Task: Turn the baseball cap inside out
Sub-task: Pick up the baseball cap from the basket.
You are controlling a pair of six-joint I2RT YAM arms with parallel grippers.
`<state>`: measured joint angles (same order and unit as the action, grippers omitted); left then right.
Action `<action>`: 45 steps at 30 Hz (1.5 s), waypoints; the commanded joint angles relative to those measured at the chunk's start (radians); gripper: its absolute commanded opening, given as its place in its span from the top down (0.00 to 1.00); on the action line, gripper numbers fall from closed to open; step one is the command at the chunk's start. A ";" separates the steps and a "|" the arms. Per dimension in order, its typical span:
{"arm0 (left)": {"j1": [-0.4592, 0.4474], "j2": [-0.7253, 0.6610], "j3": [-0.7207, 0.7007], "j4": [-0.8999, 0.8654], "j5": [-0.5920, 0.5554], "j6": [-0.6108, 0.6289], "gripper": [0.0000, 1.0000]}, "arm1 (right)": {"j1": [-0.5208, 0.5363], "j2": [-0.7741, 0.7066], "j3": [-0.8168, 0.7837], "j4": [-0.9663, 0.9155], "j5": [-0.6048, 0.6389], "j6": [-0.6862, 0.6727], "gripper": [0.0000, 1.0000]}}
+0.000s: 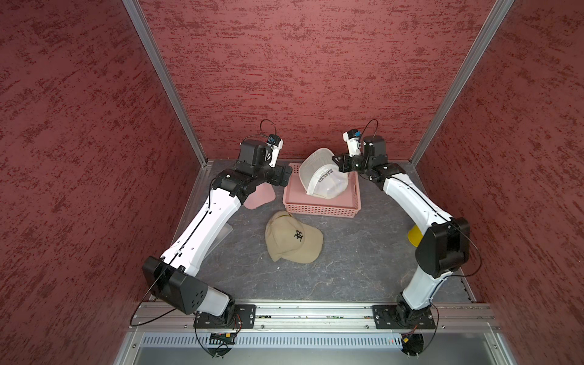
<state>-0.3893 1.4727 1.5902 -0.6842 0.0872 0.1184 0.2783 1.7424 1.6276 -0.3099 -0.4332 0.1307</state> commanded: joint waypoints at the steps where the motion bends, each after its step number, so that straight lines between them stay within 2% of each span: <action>1: 0.045 0.019 0.025 -0.021 0.179 0.087 0.05 | 0.000 -0.074 -0.044 -0.065 -0.152 -0.128 1.00; 3: 0.075 0.028 0.026 -0.031 0.301 0.100 0.04 | 0.010 -0.124 -0.080 -0.068 -0.203 -0.171 1.00; 6: 0.071 0.043 0.018 -0.051 0.412 0.161 0.05 | 0.022 -0.171 -0.117 -0.071 -0.274 -0.210 1.00; 16: 0.071 0.078 0.019 -0.103 0.533 0.267 0.06 | 0.069 -0.228 -0.163 -0.097 -0.420 -0.314 1.00; 23: 0.071 0.081 0.000 -0.125 0.599 0.282 0.09 | 0.081 -0.232 -0.181 -0.041 -0.473 -0.289 1.00; 26: 0.068 0.082 -0.014 -0.140 0.643 0.286 0.18 | 0.081 -0.226 -0.183 0.007 -0.490 -0.255 1.00; 30: 0.054 0.079 -0.037 -0.137 0.641 0.285 0.30 | 0.082 -0.209 -0.181 0.066 -0.533 -0.213 1.00; 37: 0.018 0.057 -0.044 -0.146 0.671 0.290 0.59 | 0.094 -0.183 -0.163 0.097 -0.531 -0.188 1.00; 39: 0.006 0.050 -0.041 -0.152 0.680 0.295 0.81 | 0.101 -0.180 -0.154 0.076 -0.520 -0.203 1.00; 40: 0.002 0.046 -0.039 -0.151 0.680 0.294 0.98 | 0.105 -0.177 -0.151 0.061 -0.509 -0.213 1.00; 44: -0.012 0.030 -0.047 -0.146 0.640 0.293 1.00 | 0.108 -0.172 -0.153 0.011 -0.470 -0.229 1.00; 45: -0.015 0.027 -0.048 -0.151 0.626 0.298 1.00 | 0.106 -0.172 -0.157 -0.003 -0.449 -0.225 0.94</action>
<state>-0.3771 1.5349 1.5494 -0.8490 0.7120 0.3901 0.3649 1.5574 1.4647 -0.2802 -0.9306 -0.0898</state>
